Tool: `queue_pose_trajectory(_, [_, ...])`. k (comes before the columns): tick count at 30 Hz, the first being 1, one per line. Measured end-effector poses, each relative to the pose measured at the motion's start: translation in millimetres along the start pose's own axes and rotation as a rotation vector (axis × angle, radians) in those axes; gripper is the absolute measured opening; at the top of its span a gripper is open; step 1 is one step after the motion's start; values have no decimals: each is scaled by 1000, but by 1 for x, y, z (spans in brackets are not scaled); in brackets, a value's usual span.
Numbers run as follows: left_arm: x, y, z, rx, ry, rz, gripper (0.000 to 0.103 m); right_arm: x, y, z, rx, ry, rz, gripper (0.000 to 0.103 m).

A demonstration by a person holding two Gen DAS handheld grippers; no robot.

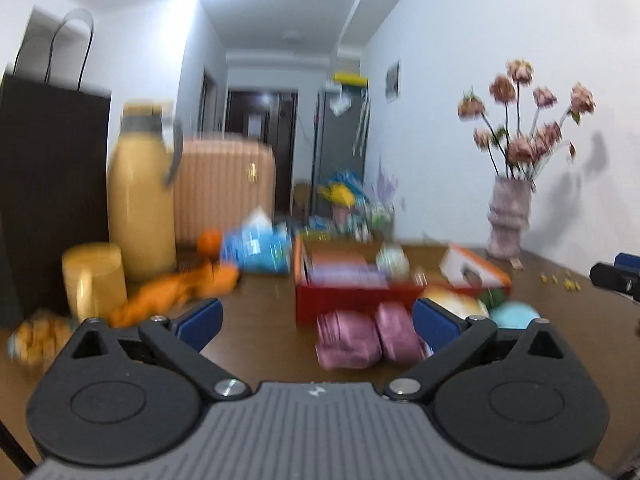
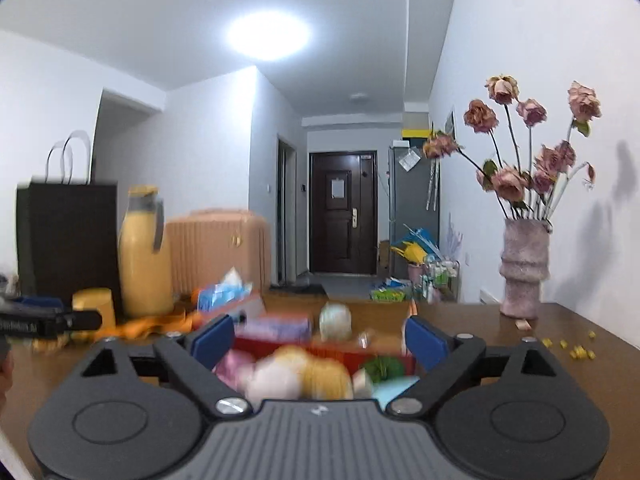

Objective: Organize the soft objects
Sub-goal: 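Open both grippers to drop the towel into the box, then reach both grippers to the pink satin scrunchie and close them on it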

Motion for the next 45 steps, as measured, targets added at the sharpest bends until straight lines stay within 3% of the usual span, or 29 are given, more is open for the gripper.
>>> queue_pose_trajectory(5, [11,-19,0,-94,-24,-63,103,1,-43,18,-145,13,-45,92])
queue_pose_trajectory(9, [18,-16,-14,-97,-36,-58,103,5,-49,14,-158,-44,-49,92])
queue_pose_trajectory(13, [20,-16,-34,-109,-41,-61,103,12,-46,5,-170,-8,-99,88])
queue_pose_trajectory(15, [15,-17,-47,-125,-43,-24,103,9,-45,-2,-173,-6,-83,87])
queue_pose_trajectory(18, [-3,-7,-76,-154,-9,49,103,-1,-44,-19,-178,-10,-42,74])
queue_pose_trajectory(23, [-44,13,-139,-197,-5,205,101,-15,-36,-53,-218,8,-81,66])
queue_pose_trajectory(24, [-50,14,-150,-210,-16,229,99,-18,-34,-59,-221,10,-87,65])
queue_pose_trajectory(26, [-64,14,-174,-251,-37,296,84,-27,-31,-69,-227,13,-84,65])
queue_pose_trajectory(27, [-69,12,-181,-270,-49,317,73,-31,-31,-72,-226,19,-78,65])
queue_pose_trajectory(29, [-75,4,-188,-323,-123,339,35,-42,-32,-76,-226,29,-56,65])
queue_pose_trajectory(32, [-73,-5,-169,-314,-202,307,21,-55,-35,-80,-239,46,-25,65])
queue_pose_trajectory(35, [-70,-17,-134,-309,-238,325,18,-64,-37,-79,-248,90,-31,64])
queue_pose_trajectory(39, [-62,-35,-89,-321,-280,350,15,-79,-36,-75,-273,210,-98,64])
queue_pose_trajectory(43, [-50,-41,-60,-324,-295,343,16,-100,-38,-71,-291,249,-59,63])
queue_pose_trajectory(44, [-47,-43,-57,-321,-293,327,16,-104,-39,-72,-300,244,-48,61])
queue_pose_trajectory(45, [-43,-45,-54,-316,-284,296,17,-107,-41,-72,-313,237,-43,53])
Point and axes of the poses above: each gripper's, at about its wrist camera, not at the fingertips, and z roughly against the way its jaws point, x to its right, y to its top, the point moved 1 cm from there along -z, roughly the way its jaws point, and after that the axes turned 12 degrees about -y, right-handed, at the moved point
